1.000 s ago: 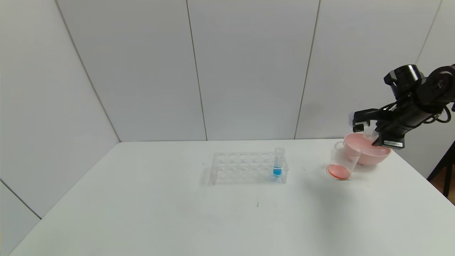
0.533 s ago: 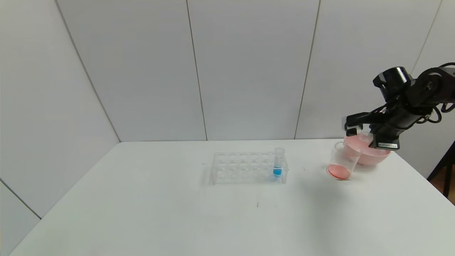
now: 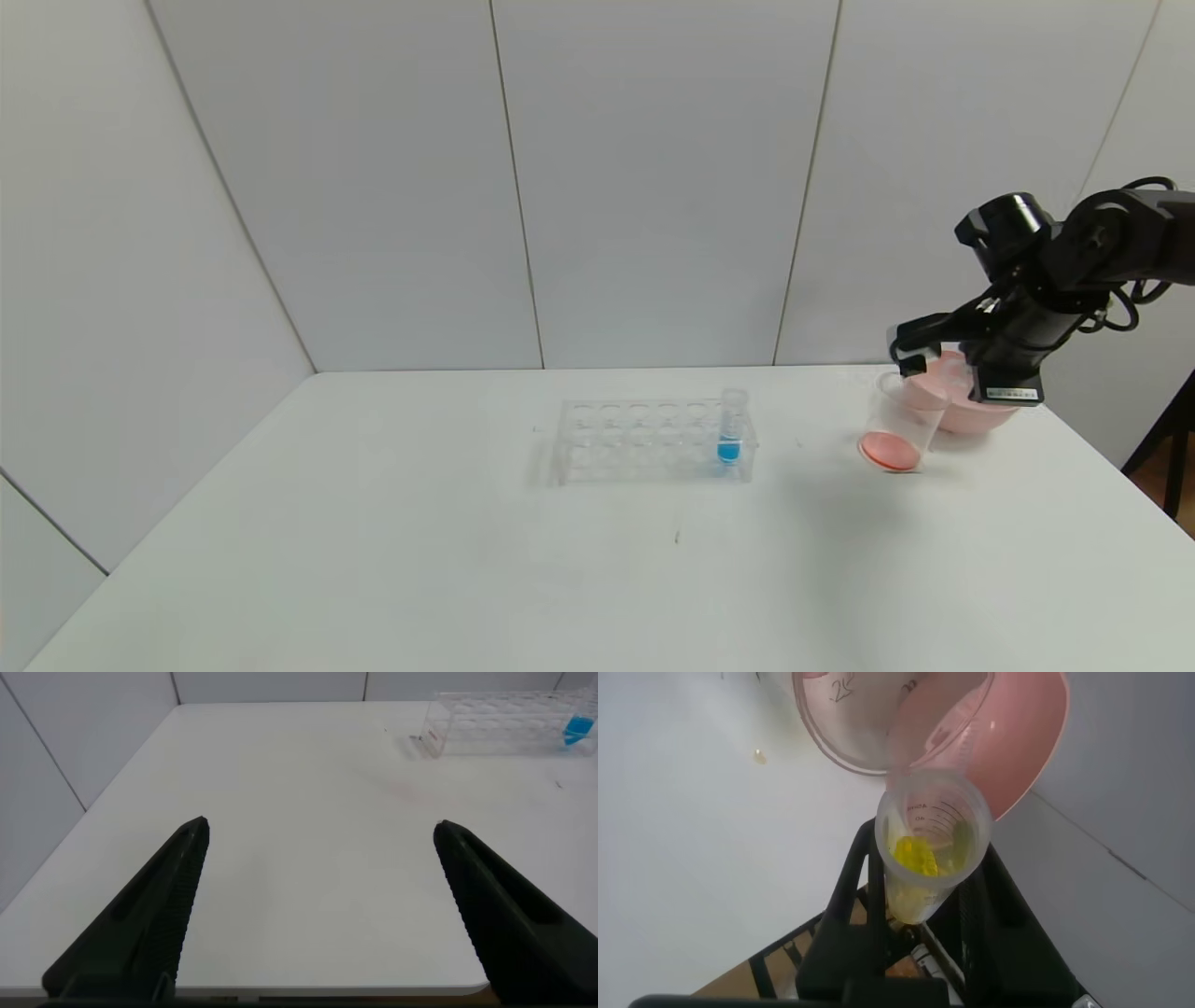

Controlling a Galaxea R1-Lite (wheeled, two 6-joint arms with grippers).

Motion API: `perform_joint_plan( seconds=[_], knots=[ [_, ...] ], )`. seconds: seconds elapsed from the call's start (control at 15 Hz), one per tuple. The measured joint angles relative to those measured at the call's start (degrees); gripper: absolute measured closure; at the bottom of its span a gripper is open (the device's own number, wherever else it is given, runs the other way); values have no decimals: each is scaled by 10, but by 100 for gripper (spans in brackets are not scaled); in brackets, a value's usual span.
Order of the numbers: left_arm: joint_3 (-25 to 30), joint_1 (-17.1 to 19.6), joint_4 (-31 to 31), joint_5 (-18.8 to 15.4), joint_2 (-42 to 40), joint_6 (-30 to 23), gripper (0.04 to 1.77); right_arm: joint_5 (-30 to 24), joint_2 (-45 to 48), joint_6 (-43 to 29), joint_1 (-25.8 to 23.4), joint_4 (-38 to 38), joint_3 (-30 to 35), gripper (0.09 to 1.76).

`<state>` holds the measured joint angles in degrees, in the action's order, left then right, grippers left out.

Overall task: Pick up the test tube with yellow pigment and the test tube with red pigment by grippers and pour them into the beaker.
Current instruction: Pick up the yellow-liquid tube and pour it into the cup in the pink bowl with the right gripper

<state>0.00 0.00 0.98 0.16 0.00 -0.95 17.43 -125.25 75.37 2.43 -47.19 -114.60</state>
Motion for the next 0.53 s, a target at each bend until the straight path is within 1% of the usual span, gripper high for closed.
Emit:
perform_joint_plan(
  seconds=[0.13, 0.27, 0.53],
  knots=[
    [0, 0, 0, 0, 0, 0, 9, 2, -4, -1, 4, 0, 0, 133],
    [0, 0, 0, 0, 0, 0, 9, 29, -8, 0, 9, -2, 0, 133],
    [0, 0, 0, 0, 0, 0, 9, 54, -10, 7, 15, -6, 0, 133]
  ],
)
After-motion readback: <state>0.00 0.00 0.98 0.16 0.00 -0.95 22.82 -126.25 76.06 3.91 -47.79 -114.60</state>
